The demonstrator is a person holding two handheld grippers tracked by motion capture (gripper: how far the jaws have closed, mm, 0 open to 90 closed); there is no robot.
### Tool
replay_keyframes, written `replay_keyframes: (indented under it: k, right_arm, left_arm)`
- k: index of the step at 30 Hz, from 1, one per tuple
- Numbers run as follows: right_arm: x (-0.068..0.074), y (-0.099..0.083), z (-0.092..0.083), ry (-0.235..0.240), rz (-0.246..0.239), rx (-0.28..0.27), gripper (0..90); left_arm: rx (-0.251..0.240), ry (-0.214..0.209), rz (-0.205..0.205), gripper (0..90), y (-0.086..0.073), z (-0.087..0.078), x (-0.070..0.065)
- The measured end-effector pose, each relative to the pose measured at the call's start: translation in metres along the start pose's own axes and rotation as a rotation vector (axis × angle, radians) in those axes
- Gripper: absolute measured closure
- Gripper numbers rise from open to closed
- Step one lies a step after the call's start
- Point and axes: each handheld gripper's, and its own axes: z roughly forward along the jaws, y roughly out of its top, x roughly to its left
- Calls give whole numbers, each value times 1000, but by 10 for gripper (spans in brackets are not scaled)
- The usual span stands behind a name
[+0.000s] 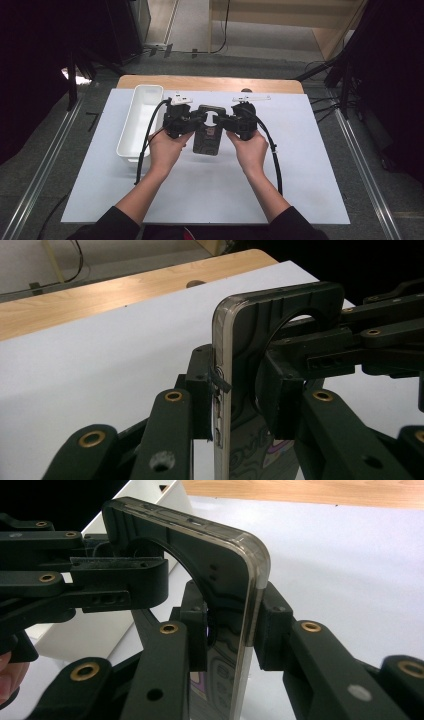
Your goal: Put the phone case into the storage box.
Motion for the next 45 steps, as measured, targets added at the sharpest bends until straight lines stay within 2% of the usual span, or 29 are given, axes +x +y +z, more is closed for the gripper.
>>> replay_keyframes:
  k: [6, 10, 24, 35, 40, 45]
  right_arm:
    - [0, 0, -1, 1, 5, -5, 701]
    - [0, 1, -2, 1, 4, -8, 699]
    - [1, 1, -3, -9, -11, -12, 687]
    - [2, 1, -2, 0, -10, -19, 631]
    - [2, 1, -4, -5, -29, -23, 615]
    - [0, 1, -8, 3, -30, -20, 525]
  left_arm:
    - [-4, 3, 3, 705, 0, 0, -1]
    - [-18, 15, 20, 711, 0, -1, -3]
    - [-15, -8, 1, 724, 0, -2, -1]
    - [-5, -20, 0, 730, 1, -2, -1]
    - [-14, -21, -2, 731, 2, -4, -1]
    - [-22, -23, -3, 730, 2, -5, 0]
